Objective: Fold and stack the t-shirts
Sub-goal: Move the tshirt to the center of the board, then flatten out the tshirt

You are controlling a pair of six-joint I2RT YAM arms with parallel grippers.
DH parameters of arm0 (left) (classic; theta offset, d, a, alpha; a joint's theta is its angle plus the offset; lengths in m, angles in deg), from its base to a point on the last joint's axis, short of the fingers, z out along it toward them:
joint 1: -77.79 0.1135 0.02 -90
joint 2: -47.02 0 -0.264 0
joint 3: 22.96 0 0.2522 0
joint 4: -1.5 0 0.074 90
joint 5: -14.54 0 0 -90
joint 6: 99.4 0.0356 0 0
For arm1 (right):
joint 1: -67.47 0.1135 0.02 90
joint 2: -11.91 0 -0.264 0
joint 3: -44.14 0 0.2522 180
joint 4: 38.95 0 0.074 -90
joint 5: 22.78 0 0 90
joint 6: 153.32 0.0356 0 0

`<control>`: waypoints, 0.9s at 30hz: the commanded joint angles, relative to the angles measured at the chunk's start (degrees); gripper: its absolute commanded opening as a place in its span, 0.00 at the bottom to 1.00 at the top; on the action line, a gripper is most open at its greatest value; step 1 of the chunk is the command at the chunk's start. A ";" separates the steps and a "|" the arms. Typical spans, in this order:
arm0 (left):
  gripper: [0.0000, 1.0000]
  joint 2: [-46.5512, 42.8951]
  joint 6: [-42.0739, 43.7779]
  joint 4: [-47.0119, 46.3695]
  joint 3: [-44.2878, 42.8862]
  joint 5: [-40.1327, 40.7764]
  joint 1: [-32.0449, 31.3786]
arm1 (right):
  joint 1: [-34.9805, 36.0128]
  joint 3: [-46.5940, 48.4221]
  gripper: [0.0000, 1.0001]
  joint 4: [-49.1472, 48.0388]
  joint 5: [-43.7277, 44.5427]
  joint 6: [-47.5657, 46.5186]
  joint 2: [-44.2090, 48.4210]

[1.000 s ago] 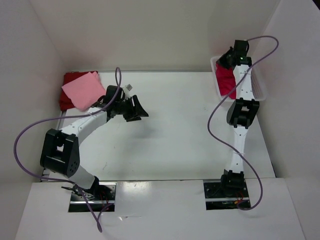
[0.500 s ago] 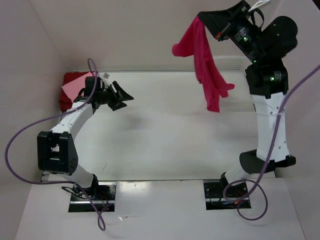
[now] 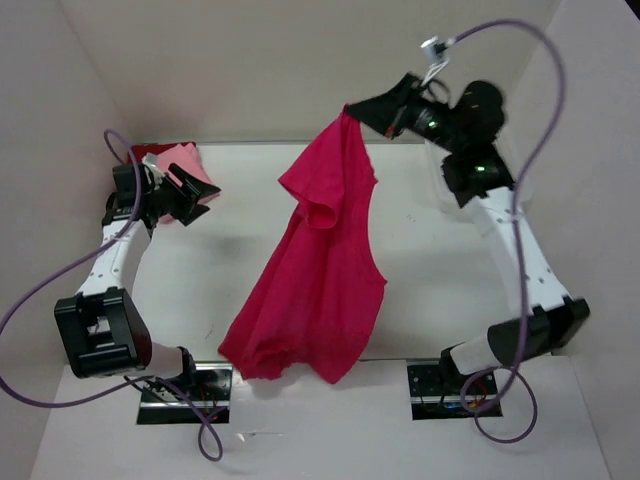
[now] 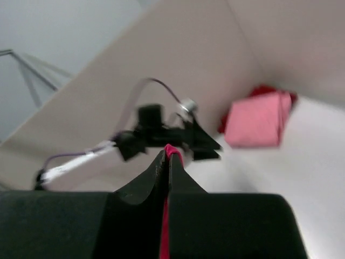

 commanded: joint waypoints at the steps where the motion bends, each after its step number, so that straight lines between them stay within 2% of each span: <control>1: 0.73 -2.84 2.96 1.15 1.64 1.19 -0.10 | -3.16 -16.27 0.02 -5.17 -1.00 -1.25 -5.75; 4: 0.75 -3.45 7.26 4.40 2.17 6.10 -1.93 | -7.11 -24.48 0.00 -7.74 0.41 -1.26 -12.07; 6: 0.76 -3.45 10.86 7.56 2.17 8.57 -4.47 | -8.62 -25.04 0.00 -8.27 1.97 -1.26 -18.22; 9: 0.79 -1.88 13.07 10.29 3.74 11.40 -5.72 | -9.68 -17.24 0.00 -1.96 8.38 -2.57 -27.01; 11: 0.80 -0.65 14.48 12.04 3.75 13.15 -7.03 | -9.68 -3.84 0.00 4.77 11.46 -2.57 -33.14; 13: 0.81 -0.12 15.18 12.93 3.75 13.94 -7.56 | -9.68 1.75 0.03 8.24 14.19 -2.57 -35.72; 14: 0.81 0.41 15.71 13.46 3.75 15.16 -8.52 | -9.68 3.60 0.11 10.95 16.47 -2.57 -36.43; 15: 0.83 0.42 15.71 14.42 3.75 15.96 -9.06 | -9.68 6.57 0.25 12.45 18.14 -2.57 -37.56; 16: 0.83 0.42 15.71 14.43 3.75 16.84 -9.58 | -9.68 7.65 0.51 14.04 18.86 -3.53 -37.58; 17: 0.85 0.94 15.71 15.30 3.75 17.80 -10.63 | -9.68 7.66 0.56 15.62 19.56 -4.06 -37.58; 20: 0.88 1.64 15.71 15.92 6.64 19.22 -11.26 | -8.45 0.40 0.60 18.19 21.75 -5.21 -31.80; 21: 0.88 2.17 15.11 15.92 7.43 19.74 -11.26 | -6.88 -8.86 0.61 15.14 22.90 -4.25 -26.21; 23: 0.88 4.79 14.49 14.53 9.02 18.26 -11.95 | -5.20 -18.05 0.59 12.92 26.75 -1.71 -21.16; 24: 0.88 6.12 14.48 14.52 9.63 17.04 -12.66 | -3.72 -26.36 0.55 10.91 26.77 1.09 -19.14; 25: 0.88 8.57 13.96 13.91 9.64 15.28 -13.27 | -3.09 -30.10 0.44 10.28 26.77 2.25 -15.81; 27: 0.86 10.78 13.96 13.90 9.64 14.74 -15.29 | -0.82 -38.63 0.29 11.23 27.30 3.66 -13.15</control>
